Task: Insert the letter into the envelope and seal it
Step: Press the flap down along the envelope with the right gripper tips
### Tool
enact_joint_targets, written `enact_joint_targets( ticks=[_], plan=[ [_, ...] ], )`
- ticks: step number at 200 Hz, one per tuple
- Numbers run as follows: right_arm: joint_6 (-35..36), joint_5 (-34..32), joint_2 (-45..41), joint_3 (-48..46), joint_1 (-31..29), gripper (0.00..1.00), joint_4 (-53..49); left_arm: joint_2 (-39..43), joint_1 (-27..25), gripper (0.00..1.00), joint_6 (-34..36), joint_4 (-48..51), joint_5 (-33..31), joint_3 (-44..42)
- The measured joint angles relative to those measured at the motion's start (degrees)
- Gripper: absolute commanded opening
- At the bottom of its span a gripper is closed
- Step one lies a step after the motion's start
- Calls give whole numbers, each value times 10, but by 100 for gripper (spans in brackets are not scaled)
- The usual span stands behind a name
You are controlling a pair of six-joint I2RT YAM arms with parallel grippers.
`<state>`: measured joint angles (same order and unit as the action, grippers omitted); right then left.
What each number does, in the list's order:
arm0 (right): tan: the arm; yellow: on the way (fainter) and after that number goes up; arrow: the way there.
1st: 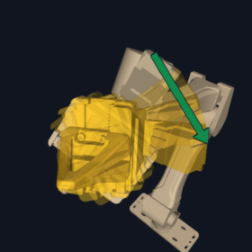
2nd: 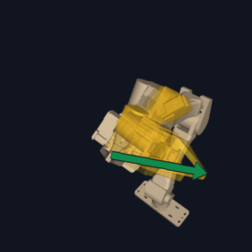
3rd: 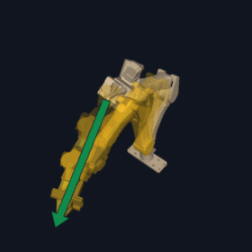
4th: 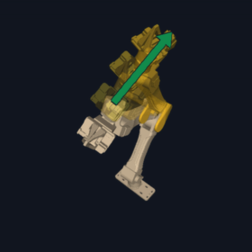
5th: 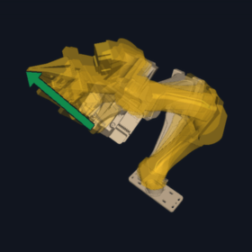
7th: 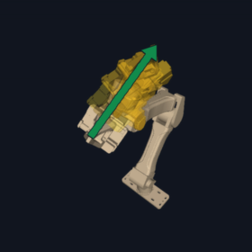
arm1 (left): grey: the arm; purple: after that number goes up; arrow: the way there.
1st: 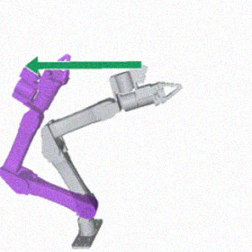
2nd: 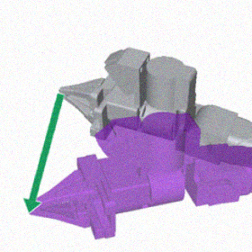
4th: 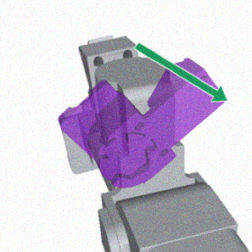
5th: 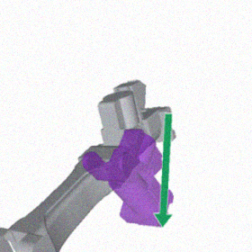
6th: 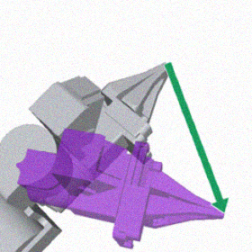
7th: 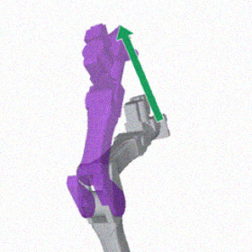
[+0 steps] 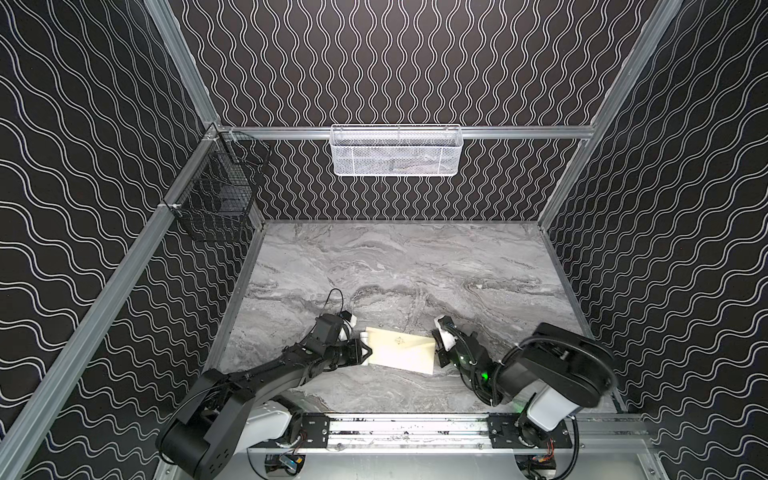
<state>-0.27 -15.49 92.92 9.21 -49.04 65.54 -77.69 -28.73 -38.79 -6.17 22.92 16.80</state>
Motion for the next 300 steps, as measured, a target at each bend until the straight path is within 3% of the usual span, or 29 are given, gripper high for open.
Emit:
enact_joint_targets(
  ticks=[29,86,124,300],
  plan=[
    [43,57,-19,38,-4,0,-20,-3,0,0,0,-11,1,-3],
    [69,115,103,66,-21,0,9,-5,0,0,0,-21,3,-6],
    [66,113,145,72,-49,0,54,-4,0,0,0,-22,3,-6],
    [42,121,170,99,-88,0,57,-3,1,0,-2,-24,-2,-8]
  ],
)
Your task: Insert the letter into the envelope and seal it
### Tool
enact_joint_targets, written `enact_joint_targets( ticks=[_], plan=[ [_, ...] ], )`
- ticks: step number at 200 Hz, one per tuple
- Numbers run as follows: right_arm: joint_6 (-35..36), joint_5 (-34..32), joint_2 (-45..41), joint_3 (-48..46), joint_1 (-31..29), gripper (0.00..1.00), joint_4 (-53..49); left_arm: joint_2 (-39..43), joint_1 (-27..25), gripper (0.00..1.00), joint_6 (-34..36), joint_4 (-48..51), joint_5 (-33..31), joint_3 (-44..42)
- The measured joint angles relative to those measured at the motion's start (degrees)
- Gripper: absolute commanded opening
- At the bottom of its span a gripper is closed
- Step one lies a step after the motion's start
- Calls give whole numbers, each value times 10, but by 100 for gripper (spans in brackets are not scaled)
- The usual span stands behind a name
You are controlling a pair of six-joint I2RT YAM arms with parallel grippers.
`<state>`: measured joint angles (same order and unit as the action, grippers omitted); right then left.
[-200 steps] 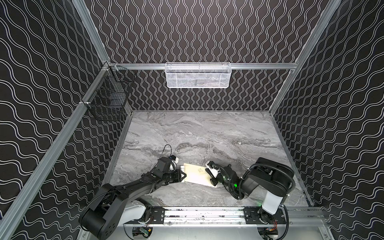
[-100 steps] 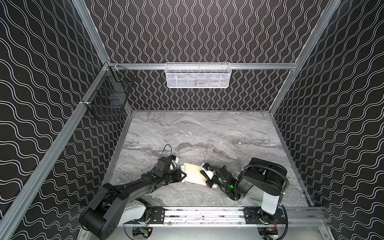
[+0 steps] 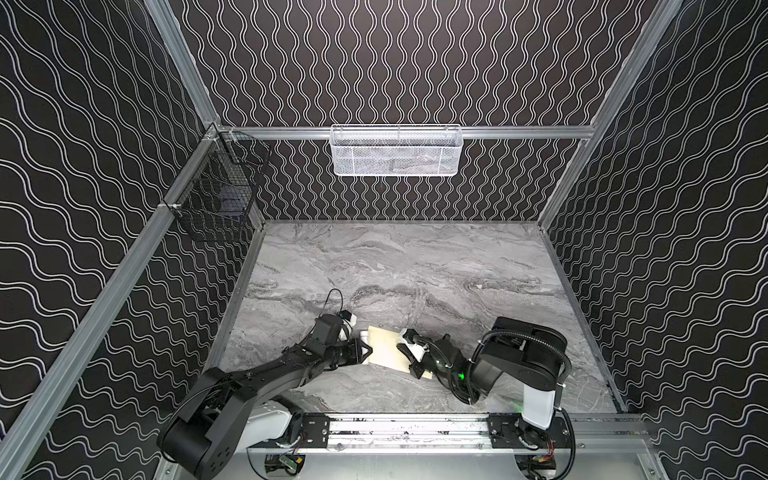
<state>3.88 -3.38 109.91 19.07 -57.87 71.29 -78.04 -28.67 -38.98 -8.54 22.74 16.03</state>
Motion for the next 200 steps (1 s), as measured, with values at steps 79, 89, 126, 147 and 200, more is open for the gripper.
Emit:
enact_joint_targets(
  ticks=[79,89,126,147,200],
  plan=[
    [23,31,-80,14,6,0,-60,-3,0,0,0,-13,2,-3],
    [27,30,-77,31,11,0,-66,-5,0,0,-1,-19,2,-5],
    [43,28,-34,61,26,0,-82,-5,0,0,-2,-23,3,-6],
    [48,29,-11,78,28,0,-94,-3,0,0,-2,-23,2,-7],
    [32,26,35,78,7,0,-45,2,0,0,-2,-24,2,-11]
  ],
)
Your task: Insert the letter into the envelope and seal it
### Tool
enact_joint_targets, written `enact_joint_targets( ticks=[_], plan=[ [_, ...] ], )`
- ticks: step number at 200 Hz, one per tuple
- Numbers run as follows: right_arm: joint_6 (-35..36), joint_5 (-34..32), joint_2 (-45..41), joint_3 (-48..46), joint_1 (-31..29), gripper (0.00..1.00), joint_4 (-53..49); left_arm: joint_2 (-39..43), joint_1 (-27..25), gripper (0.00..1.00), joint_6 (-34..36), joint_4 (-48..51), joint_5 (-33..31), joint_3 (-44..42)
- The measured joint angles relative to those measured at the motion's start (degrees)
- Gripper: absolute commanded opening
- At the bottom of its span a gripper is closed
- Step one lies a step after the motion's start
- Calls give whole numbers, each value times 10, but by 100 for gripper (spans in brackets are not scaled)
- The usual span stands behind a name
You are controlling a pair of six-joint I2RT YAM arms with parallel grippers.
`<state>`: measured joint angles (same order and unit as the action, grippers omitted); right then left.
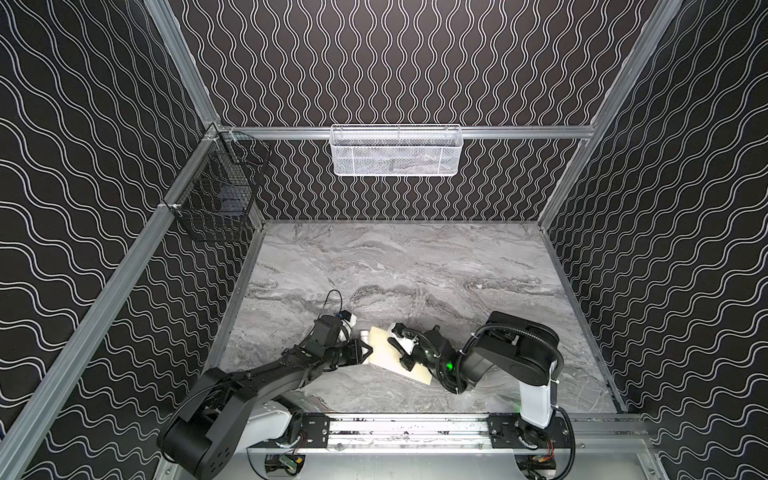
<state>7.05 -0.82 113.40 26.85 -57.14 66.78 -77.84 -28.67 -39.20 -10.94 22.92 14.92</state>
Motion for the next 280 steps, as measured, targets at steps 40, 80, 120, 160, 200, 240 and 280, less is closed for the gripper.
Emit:
enact_joint_targets(
  ticks=[40,80,120,160,200,240,280],
  plan=[
    [-6,-3,6,-8,-15,0,21,1,0,0,-3,-6,0,-4],
    [-9,-4,7,-6,-17,0,21,2,0,0,-9,-5,-2,-3],
    [-9,5,7,-4,-21,0,17,2,0,0,-10,-6,-2,-4],
    [-3,22,-24,-3,-22,0,-28,2,0,0,-10,-6,-2,-4],
    [1,27,-87,-1,-2,0,-78,8,0,0,-10,1,-2,-5],
    [21,26,-34,40,21,0,-80,-2,0,0,-10,-12,3,-5],
    [30,23,31,66,15,0,-31,2,0,0,-10,-11,1,-7]
  ],
)
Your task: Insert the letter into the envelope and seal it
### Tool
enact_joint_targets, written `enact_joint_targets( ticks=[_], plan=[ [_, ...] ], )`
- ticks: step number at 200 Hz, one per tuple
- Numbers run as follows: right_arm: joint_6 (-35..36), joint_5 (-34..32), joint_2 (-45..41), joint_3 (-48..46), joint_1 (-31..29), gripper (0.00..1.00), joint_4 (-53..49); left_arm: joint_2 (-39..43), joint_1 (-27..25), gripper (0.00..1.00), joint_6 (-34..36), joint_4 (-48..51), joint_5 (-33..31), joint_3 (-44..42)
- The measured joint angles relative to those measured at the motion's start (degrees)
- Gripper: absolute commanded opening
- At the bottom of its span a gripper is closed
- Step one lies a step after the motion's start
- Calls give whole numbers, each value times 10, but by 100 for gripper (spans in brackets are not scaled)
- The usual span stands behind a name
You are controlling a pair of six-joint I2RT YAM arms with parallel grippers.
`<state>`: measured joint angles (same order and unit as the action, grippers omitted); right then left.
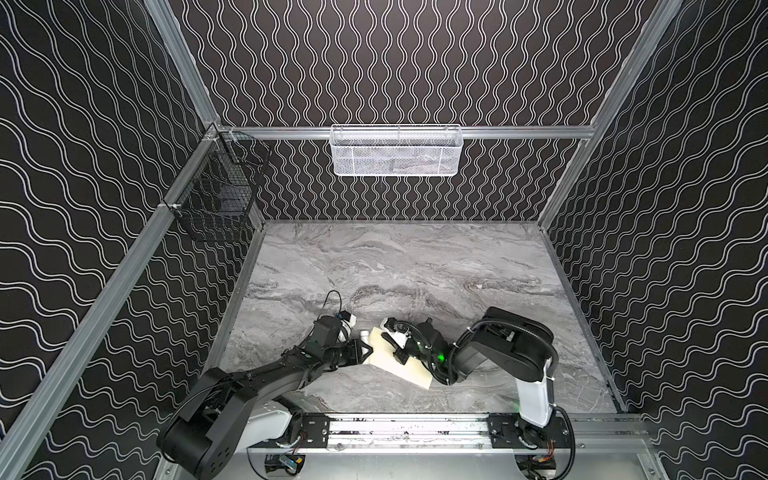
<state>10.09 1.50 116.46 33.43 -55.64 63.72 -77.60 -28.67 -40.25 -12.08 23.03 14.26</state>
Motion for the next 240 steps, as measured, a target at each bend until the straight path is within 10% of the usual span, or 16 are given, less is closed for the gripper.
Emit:
enact_joint_targets(
  ticks=[240],
  plan=[
    [5,41,22,71,10,0,-43,5,0,0,-1,-11,-1,-8]
  ],
)
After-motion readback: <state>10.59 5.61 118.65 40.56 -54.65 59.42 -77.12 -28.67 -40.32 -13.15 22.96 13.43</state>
